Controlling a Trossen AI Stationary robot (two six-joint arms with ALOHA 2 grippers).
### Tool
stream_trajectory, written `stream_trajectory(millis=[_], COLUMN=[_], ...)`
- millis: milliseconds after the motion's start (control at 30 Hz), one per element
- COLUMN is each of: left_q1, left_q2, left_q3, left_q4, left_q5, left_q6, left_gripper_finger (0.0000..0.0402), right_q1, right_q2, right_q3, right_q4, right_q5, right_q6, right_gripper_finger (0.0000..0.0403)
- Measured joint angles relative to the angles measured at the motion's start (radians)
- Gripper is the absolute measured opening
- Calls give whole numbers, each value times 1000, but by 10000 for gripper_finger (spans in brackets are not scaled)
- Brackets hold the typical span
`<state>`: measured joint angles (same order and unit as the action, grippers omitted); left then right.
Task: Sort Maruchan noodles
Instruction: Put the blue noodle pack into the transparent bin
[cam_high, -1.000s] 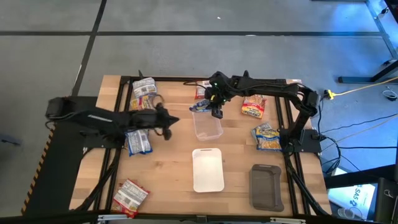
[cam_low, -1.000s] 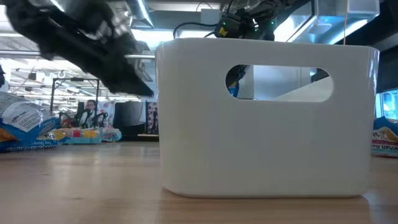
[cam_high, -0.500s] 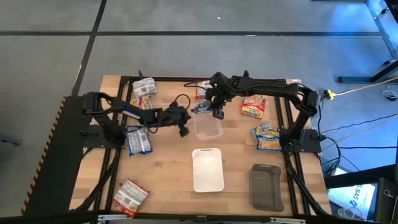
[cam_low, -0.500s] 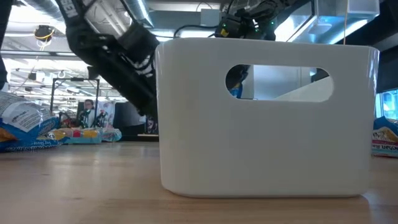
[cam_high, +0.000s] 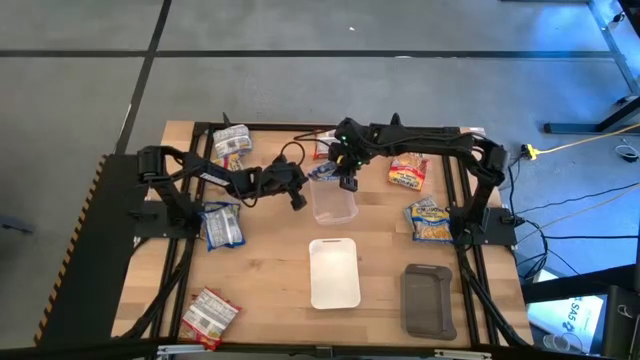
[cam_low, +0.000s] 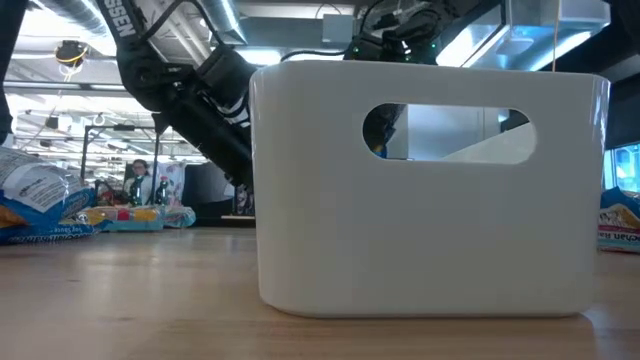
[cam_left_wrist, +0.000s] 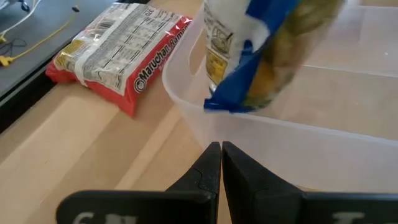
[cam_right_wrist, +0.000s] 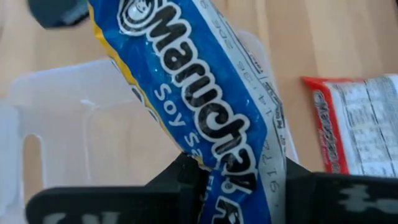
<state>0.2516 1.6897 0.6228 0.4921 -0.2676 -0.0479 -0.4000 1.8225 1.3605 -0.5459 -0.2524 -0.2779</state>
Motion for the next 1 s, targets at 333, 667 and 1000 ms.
stream_trajectory(millis=[333, 667, 1000], left_q1=[4, 26, 57], left_q2=[0, 0, 0], left_q3=[-1, -1, -1], left_q4=[39, 50, 60], left_q5=[22, 27, 65], left_q6=[9, 32, 32], left_gripper_finger=[9, 9, 9], right_q1=[-2, -1, 0], right_q2=[54, 108, 144], right_q3=[-1, -1, -1], right_q4=[22, 31, 48], right_q5=[8, 58, 60], right_q6=[8, -18, -19], right_gripper_finger=[60, 60, 82])
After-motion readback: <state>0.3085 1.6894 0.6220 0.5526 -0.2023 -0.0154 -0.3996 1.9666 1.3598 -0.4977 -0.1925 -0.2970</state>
